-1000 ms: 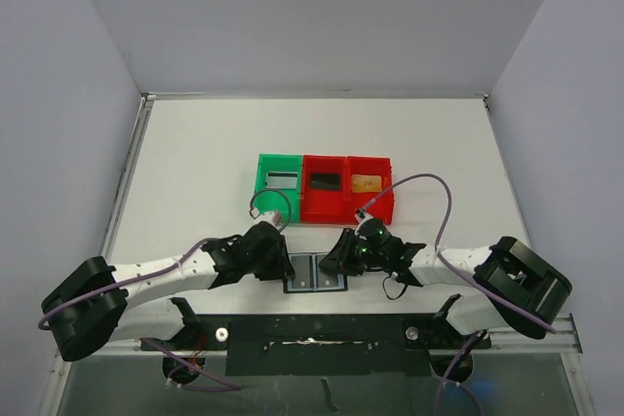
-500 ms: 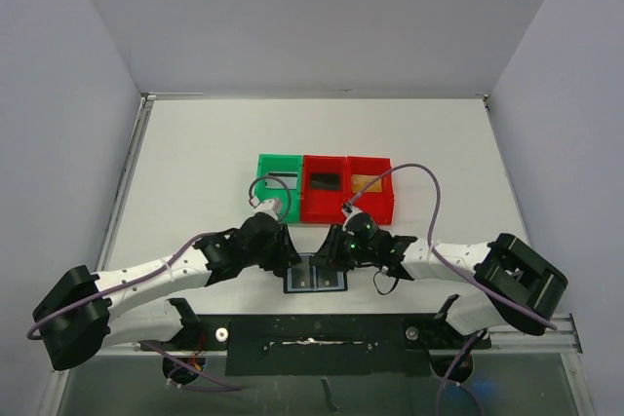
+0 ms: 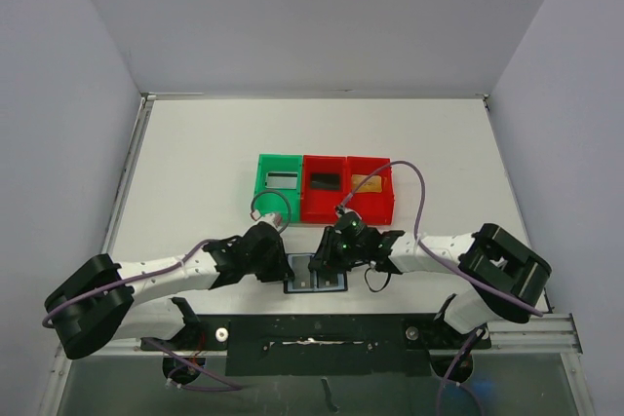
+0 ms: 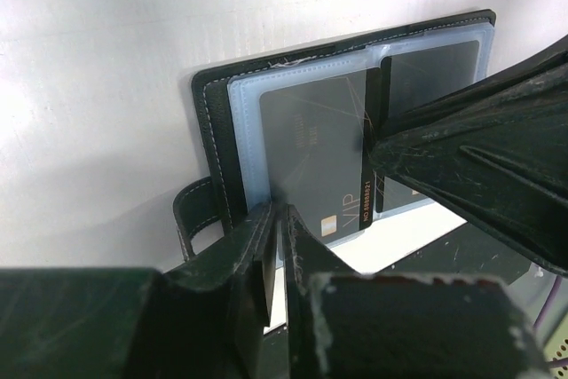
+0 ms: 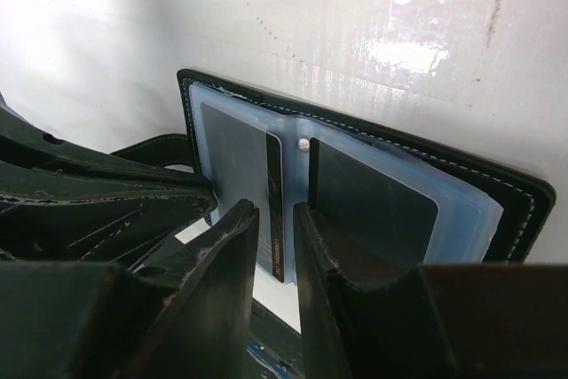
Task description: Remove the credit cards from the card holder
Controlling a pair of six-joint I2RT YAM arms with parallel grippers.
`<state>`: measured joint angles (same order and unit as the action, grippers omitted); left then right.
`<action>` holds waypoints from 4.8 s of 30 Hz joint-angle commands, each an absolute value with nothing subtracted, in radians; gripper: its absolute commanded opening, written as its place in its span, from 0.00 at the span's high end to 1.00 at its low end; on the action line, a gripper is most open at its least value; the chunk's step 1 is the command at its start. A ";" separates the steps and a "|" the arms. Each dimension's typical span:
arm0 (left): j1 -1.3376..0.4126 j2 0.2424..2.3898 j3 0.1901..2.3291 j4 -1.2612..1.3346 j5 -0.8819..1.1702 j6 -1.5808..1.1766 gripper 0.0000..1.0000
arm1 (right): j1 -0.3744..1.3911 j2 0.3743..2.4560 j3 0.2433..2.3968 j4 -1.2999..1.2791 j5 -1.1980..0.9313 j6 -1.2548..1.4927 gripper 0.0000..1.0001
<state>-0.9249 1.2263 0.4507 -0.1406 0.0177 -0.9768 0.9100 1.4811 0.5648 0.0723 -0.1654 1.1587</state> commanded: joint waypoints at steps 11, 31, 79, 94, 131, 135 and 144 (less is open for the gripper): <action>-0.913 1.211 0.410 -0.137 -0.002 -0.978 0.97 | 0.879 1.484 0.517 0.267 -0.273 1.180 0.87; -0.913 1.194 0.417 -0.167 -0.008 -0.973 1.00 | 0.887 1.506 0.543 0.234 -0.268 1.167 0.84; -0.930 1.280 0.556 -0.112 0.050 -0.887 0.91 | 0.792 1.421 0.413 0.324 -0.343 1.202 0.95; -0.928 1.374 0.536 -0.209 -0.004 -0.884 1.00 | 0.794 1.433 0.390 0.351 -0.337 1.227 0.73; -0.930 1.335 0.493 -0.192 0.007 -0.916 1.00 | 0.840 1.506 0.392 0.552 -0.356 1.247 0.83; -0.930 1.332 0.491 -0.186 0.010 -0.917 1.00 | 0.840 1.510 0.393 0.537 -0.354 1.241 0.82; -0.930 1.313 0.491 -0.193 0.003 -0.924 1.00 | 0.847 1.509 0.397 0.526 -0.347 1.235 0.75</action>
<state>-0.9241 1.3258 0.5152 -0.1246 0.0322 -0.9325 0.8394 1.5166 0.3912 0.4721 -0.3443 1.2392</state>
